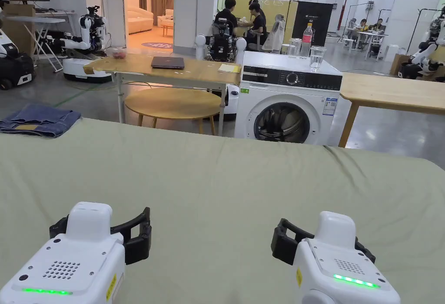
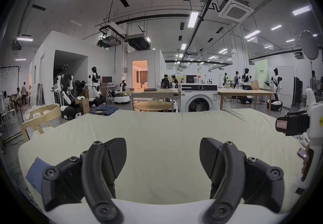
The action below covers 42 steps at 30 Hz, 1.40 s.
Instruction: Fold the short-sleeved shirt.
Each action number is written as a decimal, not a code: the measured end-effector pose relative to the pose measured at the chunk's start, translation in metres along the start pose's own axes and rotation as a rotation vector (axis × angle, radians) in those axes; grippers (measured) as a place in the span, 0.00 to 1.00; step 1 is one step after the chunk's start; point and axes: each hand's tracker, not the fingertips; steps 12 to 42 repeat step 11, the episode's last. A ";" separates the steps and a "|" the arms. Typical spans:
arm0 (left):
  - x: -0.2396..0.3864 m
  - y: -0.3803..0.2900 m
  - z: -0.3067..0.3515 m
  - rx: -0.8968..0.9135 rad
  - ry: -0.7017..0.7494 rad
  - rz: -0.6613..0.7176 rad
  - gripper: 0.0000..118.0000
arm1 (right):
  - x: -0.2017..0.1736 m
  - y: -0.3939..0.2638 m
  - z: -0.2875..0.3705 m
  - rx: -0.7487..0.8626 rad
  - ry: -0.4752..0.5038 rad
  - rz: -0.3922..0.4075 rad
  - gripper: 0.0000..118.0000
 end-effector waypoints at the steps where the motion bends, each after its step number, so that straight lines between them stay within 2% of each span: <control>1: 0.000 0.000 0.000 -0.002 0.001 0.002 0.74 | -0.001 -0.001 0.002 0.006 0.009 -0.003 0.87; 3: 0.000 -0.001 -0.001 -0.004 0.002 0.004 0.74 | -0.003 -0.001 0.002 0.010 -0.024 0.017 0.87; 4: 0.000 -0.001 -0.001 -0.005 0.000 0.004 0.74 | -0.004 -0.001 0.002 0.017 -0.071 0.026 0.87; 6: 0.001 -0.001 -0.001 -0.007 -0.004 0.000 0.74 | -0.002 -0.002 -0.001 0.014 -0.057 0.028 0.87; 10: 0.002 -0.001 -0.001 -0.008 -0.006 -0.004 0.74 | 0.007 0.002 -0.005 -0.040 0.026 -0.020 0.87; 42: 0.002 -0.001 -0.001 -0.008 -0.008 -0.004 0.74 | 0.008 0.002 -0.006 -0.041 0.022 -0.021 0.87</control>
